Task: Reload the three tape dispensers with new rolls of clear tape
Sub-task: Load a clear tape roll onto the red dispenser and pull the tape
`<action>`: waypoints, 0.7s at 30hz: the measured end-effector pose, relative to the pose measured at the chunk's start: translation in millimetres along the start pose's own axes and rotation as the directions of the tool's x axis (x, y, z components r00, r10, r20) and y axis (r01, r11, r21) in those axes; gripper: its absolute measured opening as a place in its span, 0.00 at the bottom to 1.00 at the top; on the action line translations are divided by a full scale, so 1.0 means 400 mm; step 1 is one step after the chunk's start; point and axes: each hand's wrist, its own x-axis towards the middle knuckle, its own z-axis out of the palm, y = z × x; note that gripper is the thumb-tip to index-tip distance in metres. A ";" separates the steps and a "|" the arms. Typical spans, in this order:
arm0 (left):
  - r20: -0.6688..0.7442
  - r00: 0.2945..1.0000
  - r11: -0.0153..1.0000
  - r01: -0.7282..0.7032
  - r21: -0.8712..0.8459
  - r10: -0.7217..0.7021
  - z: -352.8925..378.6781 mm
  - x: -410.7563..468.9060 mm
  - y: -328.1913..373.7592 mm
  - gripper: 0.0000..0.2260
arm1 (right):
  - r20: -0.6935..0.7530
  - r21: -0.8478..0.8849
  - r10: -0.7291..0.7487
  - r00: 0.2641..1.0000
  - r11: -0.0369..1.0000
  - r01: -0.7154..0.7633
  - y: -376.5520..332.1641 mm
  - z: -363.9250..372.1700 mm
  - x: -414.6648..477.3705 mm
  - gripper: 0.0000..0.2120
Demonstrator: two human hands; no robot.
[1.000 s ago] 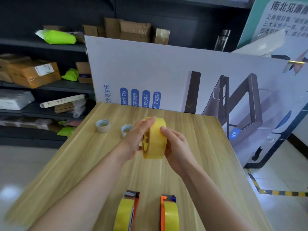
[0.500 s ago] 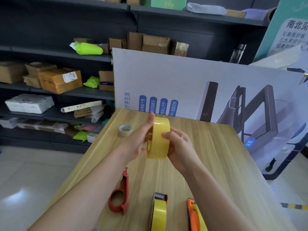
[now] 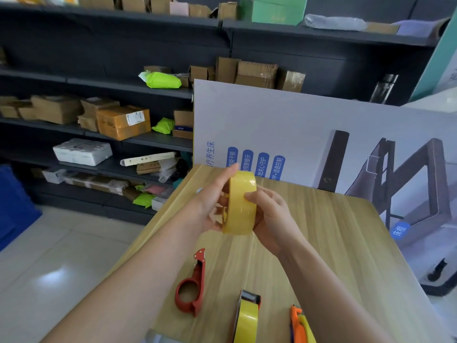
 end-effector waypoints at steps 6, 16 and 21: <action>0.120 0.992 0.994 0.060 -0.088 -0.049 -0.065 0.011 0.010 0.31 | -0.017 -0.085 -0.018 1.000 0.996 0.016 0.017 0.041 0.038 0.15; 0.089 0.961 0.964 -0.265 0.031 0.262 -0.234 0.059 0.071 0.20 | -0.127 0.000 0.003 0.992 1.000 -0.003 0.065 0.170 0.211 0.11; 0.072 0.995 0.997 -0.060 -0.042 0.063 -0.345 0.110 0.134 0.18 | -0.092 -0.094 -0.024 0.995 0.995 0.016 0.100 0.237 0.298 0.11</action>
